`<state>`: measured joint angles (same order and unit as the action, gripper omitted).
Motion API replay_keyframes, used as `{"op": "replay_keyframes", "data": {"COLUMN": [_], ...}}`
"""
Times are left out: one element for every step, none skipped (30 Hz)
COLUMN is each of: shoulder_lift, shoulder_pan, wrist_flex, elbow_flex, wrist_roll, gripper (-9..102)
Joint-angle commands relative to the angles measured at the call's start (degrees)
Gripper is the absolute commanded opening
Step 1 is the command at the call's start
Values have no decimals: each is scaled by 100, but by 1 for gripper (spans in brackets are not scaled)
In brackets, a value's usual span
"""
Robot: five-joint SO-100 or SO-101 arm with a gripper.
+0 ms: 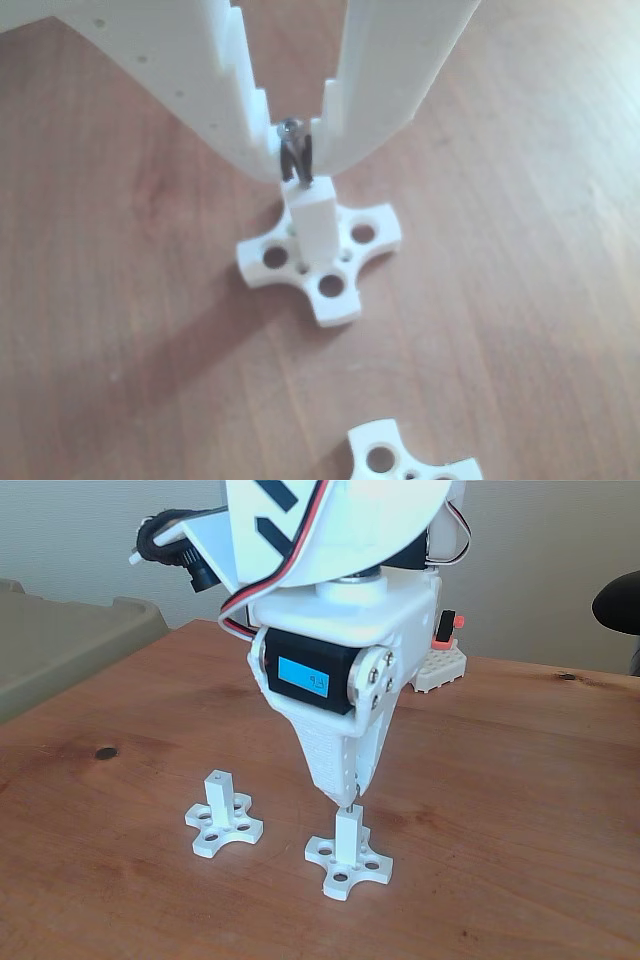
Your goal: Grab the screw and set it in the hole.
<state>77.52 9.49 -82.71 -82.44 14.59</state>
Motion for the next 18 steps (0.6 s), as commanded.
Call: {"op": "replay_keyframes", "data": {"shoulder_lift": [264,264,264,264,264,264,264,264,264,264,264,264,264,255,246,237,211,185], "shoulder_pan": [88,88,88,97,97,105,105,105,114,114,114,114,114,114,114,105,105,79], "wrist_flex": [-97,-97,-97,-97,-97,-97,-97,-97,-97,-97,-97,-88,-70,-62,-62,-44,-26,35], "elbow_flex": [396,396,387,387,387,387,378,378,378,378,369,369,369,369,369,369,369,369], "wrist_roll": [-18,-18,-18,-18,-18,-18,-18,-18,-9,0,0,0,0,9,18,26,35,44], "gripper": [1,1,2,2,2,2,3,3,3,3,3,3,3,3,3,3,3,4]}}
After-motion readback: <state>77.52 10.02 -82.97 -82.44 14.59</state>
